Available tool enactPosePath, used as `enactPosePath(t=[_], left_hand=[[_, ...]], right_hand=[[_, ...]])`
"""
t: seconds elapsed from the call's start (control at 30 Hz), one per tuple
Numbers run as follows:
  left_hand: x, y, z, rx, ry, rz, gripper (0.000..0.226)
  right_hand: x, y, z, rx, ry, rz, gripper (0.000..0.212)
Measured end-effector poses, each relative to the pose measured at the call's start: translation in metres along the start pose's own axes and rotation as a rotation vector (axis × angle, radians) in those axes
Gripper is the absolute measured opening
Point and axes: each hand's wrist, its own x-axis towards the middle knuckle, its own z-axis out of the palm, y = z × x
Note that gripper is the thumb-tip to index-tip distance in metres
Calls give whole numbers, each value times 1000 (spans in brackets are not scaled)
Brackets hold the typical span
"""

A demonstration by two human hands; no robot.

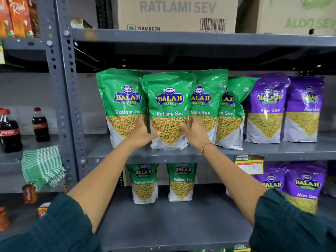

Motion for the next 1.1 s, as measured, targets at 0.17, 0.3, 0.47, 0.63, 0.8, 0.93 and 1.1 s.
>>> enactPosePath(t=[0.17, 0.3, 0.47, 0.63, 0.8, 0.93, 1.1], left_hand=[[7, -10, 13, -107, -21, -3, 84], [16, -20, 24, -104, 42, -16, 94], [11, -26, 29, -162, 173, 31, 89], [-15, -17, 19, -204, 218, 97, 81], [-68, -14, 3, -259, 183, 129, 82], [-123, -28, 8, -314, 149, 126, 81], [-162, -78, 40, -364, 164, 17, 85]], right_hand=[[8, 16, 8, 167, -164, 120, 29], [12, 22, 9, 186, -123, 91, 33], [6, 20, 2, 230, -71, 101, 56], [-20, 5, -12, 366, -6, 132, 65], [-66, -15, -34, 382, -23, 87, 72], [-117, -16, -33, 424, -70, 96, 76], [-170, 14, 4, 506, -134, 169, 53]])
